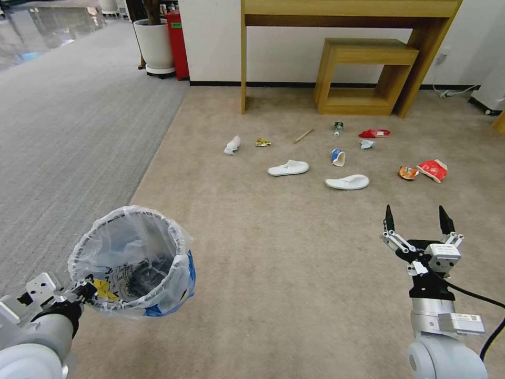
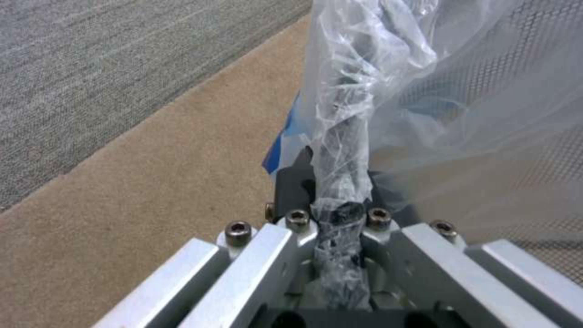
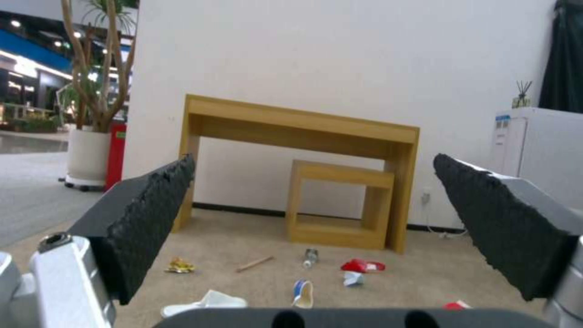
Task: Pick up the trash bin and place the garbage on the floor into it.
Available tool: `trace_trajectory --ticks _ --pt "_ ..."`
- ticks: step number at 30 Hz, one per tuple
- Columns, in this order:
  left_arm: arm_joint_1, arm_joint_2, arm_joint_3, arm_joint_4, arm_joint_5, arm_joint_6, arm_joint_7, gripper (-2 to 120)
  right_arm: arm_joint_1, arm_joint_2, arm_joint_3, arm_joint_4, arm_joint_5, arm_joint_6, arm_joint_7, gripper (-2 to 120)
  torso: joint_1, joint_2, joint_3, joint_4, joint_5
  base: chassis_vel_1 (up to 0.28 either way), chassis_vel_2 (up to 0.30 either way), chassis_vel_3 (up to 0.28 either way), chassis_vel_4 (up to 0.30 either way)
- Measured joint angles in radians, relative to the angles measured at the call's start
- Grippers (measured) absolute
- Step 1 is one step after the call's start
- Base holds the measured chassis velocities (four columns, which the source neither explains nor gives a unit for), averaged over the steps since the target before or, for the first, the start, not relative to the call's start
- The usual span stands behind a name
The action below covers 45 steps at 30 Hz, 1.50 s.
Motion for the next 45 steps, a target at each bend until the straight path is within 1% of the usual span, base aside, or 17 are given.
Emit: trace_trajectory --ticks 11,17,20,23,34,39,45 --pt "0.008 -0.01 0.003 -0.007 0.008 0.0 0.0 1 0.001 -0.002 -0.001 0.005 0.004 -0.001 0.001 100 0.0 0.0 0.0 0.0 0.0 -0.009 0.01 0.01 -0.01" --pt "0.009 -0.025 0.036 -0.013 0.053 0.0 0.0 1 0.022 -0.013 -0.005 0.006 0.029 -0.009 0.002 100 0.0 0.0 0.0 0.0001 0.0 -0.115 0.106 0.107 -0.103" --pt "0.0 -0.03 0.059 -0.017 0.084 0.0 -0.002 1 0.032 -0.032 -0.005 -0.004 0.038 -0.023 0.005 100 0.0 0.0 0.0 0.0 0.0 -0.136 0.143 0.141 -0.138" --pt "0.005 -0.031 0.069 -0.018 0.095 0.0 -0.001 1 0.03 -0.038 -0.001 0.009 0.037 -0.029 0.005 100 0.0 0.0 0.0 0.0001 0.0 -0.12 0.14 0.124 -0.137" --pt "0.04 -0.029 0.084 -0.018 0.105 0.0 0.005 1 0.011 -0.026 -0.014 0.017 0.013 -0.014 0.002 100 0.0 0.0 0.0 0.0 0.0 -0.09 0.092 0.089 -0.09" --pt "0.047 -0.034 0.092 -0.018 0.108 0.0 0.007 1 0.018 -0.029 -0.01 0.005 0.039 -0.016 0.002 100 0.0 0.0 0.0 0.0 -0.0002 -0.105 0.106 0.118 -0.114" --pt "0.046 -0.04 0.13 -0.018 0.13 0.0 0.01 1 0.017 -0.021 -0.013 -0.006 0.063 -0.026 0.001 100 0.0 0.0 0.0 0.0002 -0.0001 -0.113 0.129 0.115 -0.118"
